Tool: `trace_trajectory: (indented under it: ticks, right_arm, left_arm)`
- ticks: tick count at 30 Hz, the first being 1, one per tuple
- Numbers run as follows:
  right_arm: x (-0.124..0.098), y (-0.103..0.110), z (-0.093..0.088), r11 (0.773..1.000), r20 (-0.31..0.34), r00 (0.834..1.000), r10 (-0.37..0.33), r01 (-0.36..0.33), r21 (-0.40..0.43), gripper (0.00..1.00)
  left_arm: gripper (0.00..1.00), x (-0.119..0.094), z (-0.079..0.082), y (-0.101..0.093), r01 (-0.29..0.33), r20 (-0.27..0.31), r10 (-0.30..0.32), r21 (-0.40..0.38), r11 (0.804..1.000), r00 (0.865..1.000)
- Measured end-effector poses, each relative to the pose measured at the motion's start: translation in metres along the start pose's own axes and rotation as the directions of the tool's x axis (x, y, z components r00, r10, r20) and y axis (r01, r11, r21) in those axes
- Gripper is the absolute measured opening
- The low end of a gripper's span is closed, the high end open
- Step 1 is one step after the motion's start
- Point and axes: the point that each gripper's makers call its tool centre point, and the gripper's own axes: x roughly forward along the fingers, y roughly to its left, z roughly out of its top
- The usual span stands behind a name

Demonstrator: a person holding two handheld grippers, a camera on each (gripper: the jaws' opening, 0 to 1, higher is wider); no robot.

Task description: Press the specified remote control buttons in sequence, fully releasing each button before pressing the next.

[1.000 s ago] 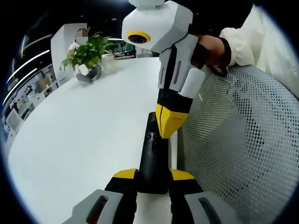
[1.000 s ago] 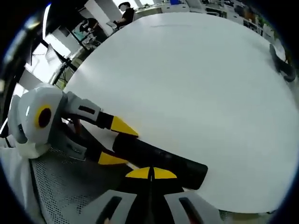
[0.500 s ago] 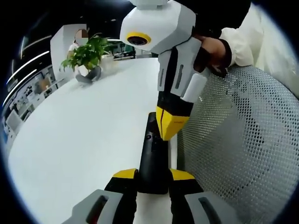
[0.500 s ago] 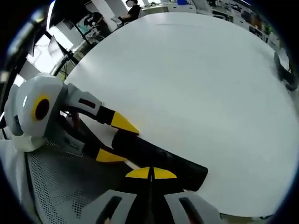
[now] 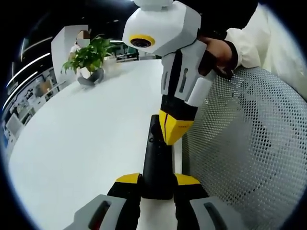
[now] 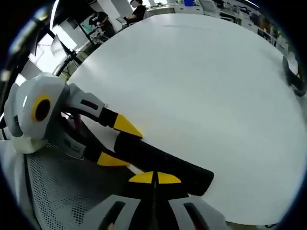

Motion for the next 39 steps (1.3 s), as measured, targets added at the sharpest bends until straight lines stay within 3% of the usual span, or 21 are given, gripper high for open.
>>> trace_trajectory:
  ticks: [9, 19, 21, 28, 39]
  right_arm:
    - [-0.001, 0.001, 0.001, 1.0, -0.003, 1.0, -0.007, 0.006, -0.005, 0.0]
    - [-0.006, 0.001, 0.014, 1.0, 0.082, 0.997, 0.006, -0.005, -0.011, 0.0]
    - [-0.005, 0.006, 0.017, 0.999, 0.1, 0.994, 0.042, -0.043, 0.005, 0.0]
    - [0.002, 0.006, 0.014, 0.999, 0.065, 0.998, 0.025, -0.023, -0.03, 0.0]
    - [0.002, 0.005, 0.015, 0.998, 0.071, 0.997, 0.006, -0.002, -0.058, 0.0]
  left_arm:
    - [0.25, 0.0, 0.0, 0.0, -0.002, 0.0, 0.002, 0.008, 1.0, 1.0]
    - [0.25, 0.002, 0.002, -0.002, 0.003, 0.003, -0.003, 0.015, 1.0, 1.0]
    - [0.25, 0.002, 0.003, -0.003, 0.004, 0.004, -0.004, 0.016, 1.0, 1.0]
    - [0.25, 0.002, 0.003, -0.004, 0.008, 0.007, -0.008, 0.005, 1.0, 1.0]
    - [0.25, 0.002, 0.002, -0.003, 0.011, 0.009, -0.011, -0.004, 1.0, 1.0]
